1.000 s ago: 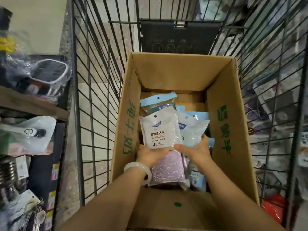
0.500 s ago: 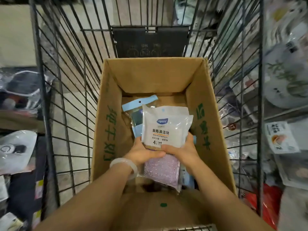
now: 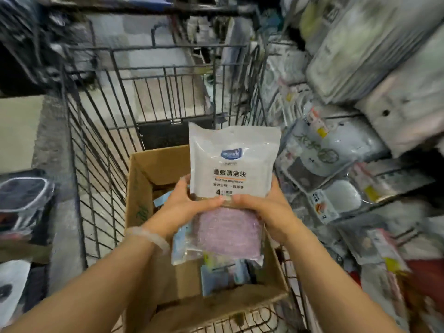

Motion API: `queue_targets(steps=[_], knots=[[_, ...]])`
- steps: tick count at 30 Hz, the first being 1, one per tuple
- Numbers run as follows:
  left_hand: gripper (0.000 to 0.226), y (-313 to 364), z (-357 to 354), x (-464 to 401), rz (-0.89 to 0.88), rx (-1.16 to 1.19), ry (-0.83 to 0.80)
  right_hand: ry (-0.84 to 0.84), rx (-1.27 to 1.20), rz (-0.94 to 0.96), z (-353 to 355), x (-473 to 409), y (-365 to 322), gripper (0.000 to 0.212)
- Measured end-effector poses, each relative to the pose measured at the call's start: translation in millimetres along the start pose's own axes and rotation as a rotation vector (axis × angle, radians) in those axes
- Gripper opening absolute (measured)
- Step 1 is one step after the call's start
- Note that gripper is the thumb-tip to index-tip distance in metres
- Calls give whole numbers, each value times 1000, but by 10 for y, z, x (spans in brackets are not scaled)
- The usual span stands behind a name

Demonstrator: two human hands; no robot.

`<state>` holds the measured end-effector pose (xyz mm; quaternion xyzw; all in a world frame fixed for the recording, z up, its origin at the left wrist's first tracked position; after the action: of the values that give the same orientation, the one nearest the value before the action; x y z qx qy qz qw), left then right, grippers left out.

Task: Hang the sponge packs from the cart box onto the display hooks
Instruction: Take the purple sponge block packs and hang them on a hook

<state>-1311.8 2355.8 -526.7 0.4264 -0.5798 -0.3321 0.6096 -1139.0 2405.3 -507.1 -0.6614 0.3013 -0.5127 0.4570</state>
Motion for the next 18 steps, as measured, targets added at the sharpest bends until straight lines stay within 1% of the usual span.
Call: queue_targets(steps=[6, 9, 11, 13, 16, 18], knots=[[97, 867, -551, 526, -187, -55, -86, 77, 7, 185, 407, 830, -857, 88], [105, 1222, -946, 932, -275, -70, -145, 138, 25, 295, 685, 1420, -1198, 78], [112, 1408, -1241, 1246, -329, -77, -191, 170, 26, 365, 876, 1895, -1384, 74], [113, 1577, -1559, 1606, -385, -94, -249, 202, 30, 427, 1075, 2425, -1535, 74], [99, 1824, -2063, 2219, -488, -123, -332, 299, 42, 492, 1398, 3287, -1705, 84], [97, 1963, -2432, 2644, -547, -99, -408, 369, 50, 539, 1606, 3878, -1794, 86]])
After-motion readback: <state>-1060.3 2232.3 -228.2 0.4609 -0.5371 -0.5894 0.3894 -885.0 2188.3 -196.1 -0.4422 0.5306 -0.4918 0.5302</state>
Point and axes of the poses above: each hand's wrist, its own x-axis away from the middle knuckle, its own z-axis out of the back of the hand, y = z × x, the point moved 7 cm from there along -x, towards the middle knuckle, and after that the axes turned 1 degree about -x, right-handed, at the moved point
